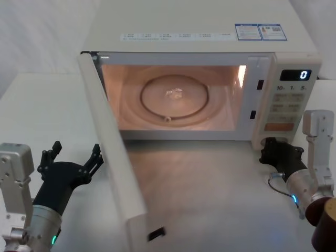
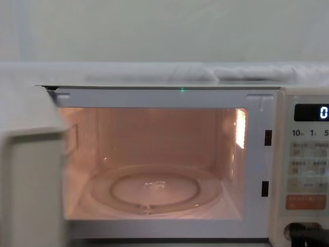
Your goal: Press the button to open the microwave door with one hand; close the microwave door with the other hand.
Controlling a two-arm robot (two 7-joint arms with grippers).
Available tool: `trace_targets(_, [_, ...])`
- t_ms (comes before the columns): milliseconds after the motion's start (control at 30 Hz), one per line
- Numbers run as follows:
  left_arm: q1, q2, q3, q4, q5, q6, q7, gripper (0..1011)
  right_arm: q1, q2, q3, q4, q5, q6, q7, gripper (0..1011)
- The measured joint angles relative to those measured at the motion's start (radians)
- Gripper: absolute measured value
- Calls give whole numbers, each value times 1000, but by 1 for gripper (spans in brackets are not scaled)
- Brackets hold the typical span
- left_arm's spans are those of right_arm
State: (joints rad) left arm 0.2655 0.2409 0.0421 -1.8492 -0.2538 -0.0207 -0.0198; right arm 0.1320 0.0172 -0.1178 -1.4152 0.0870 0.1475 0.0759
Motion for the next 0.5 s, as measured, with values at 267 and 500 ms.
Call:
trace_targets(267, [0, 0, 0, 0, 0, 0, 0, 1001, -20, 0, -1, -23, 1, 7, 0, 0])
trace_targets(500, [0, 0, 0, 0, 0, 0, 0, 1001, -47, 1, -2, -56, 0, 11, -2, 0])
